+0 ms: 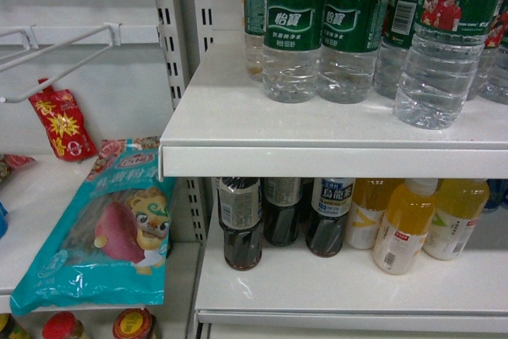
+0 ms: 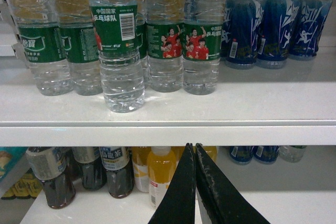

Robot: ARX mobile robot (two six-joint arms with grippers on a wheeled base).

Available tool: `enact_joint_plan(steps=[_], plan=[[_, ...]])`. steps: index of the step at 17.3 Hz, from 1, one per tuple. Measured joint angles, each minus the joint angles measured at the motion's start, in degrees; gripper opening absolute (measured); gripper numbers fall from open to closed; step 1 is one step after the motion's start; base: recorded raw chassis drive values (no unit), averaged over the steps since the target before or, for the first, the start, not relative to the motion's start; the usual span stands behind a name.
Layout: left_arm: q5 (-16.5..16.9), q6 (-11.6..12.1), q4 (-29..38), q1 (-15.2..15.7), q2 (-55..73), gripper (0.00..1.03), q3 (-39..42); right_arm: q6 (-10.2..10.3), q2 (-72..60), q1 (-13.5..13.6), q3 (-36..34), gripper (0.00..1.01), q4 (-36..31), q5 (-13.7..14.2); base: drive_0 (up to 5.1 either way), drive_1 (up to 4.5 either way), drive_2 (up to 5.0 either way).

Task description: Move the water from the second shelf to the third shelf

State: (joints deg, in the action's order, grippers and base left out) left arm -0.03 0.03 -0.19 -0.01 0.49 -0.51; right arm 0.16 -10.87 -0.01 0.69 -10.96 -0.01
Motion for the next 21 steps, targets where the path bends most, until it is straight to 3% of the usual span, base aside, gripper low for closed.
enact_joint_plan(steps=[2, 3, 7, 8, 15, 16, 21], plan=[[0.0, 0.0, 0.0, 0.0, 0.0, 0.98, 0.0, 0.0, 3.0, 0.0, 0.0, 0.02, 4.0, 0.0, 0.0, 0.00, 0.0], [0.0, 0.0, 0.0, 0.0, 0.0, 0.98, 0.0, 0.0, 8.4, 0.0, 0.0, 0.02, 11.3, 0.0, 0.0, 0.00, 0.0], [0.0, 0.0, 0.0, 0.0, 0.0, 0.98, 0.0, 0.0, 10.6, 0.0, 0.0, 0.02, 11.2, 0.0, 0.0, 0.00, 0.0], [0.0, 0.0, 0.0, 0.0, 0.0, 0.98, 0.0, 0.0, 10.6, 0.0, 0.0, 0.08, 11.2, 0.0, 0.0, 0.00, 0.0], [0.0, 0.0, 0.0, 0.0, 0.0, 0.98, 0.0, 0.0, 10.6, 0.0, 0.0, 0.96, 11.2, 0.0, 0.0, 0.00, 0.0], [0.0, 0.0, 0.0, 0.0, 0.0, 0.98, 0.0, 0.0, 10.6, 0.0, 0.0, 1.00, 11.2, 0.0, 0.0, 0.00, 0.0], [0.0, 0.0, 0.0, 0.0, 0.0, 0.98, 0.0, 0.0, 10.6, 0.0, 0.0, 0.98, 11.2, 0.0, 0.0, 0.00, 0.0]])
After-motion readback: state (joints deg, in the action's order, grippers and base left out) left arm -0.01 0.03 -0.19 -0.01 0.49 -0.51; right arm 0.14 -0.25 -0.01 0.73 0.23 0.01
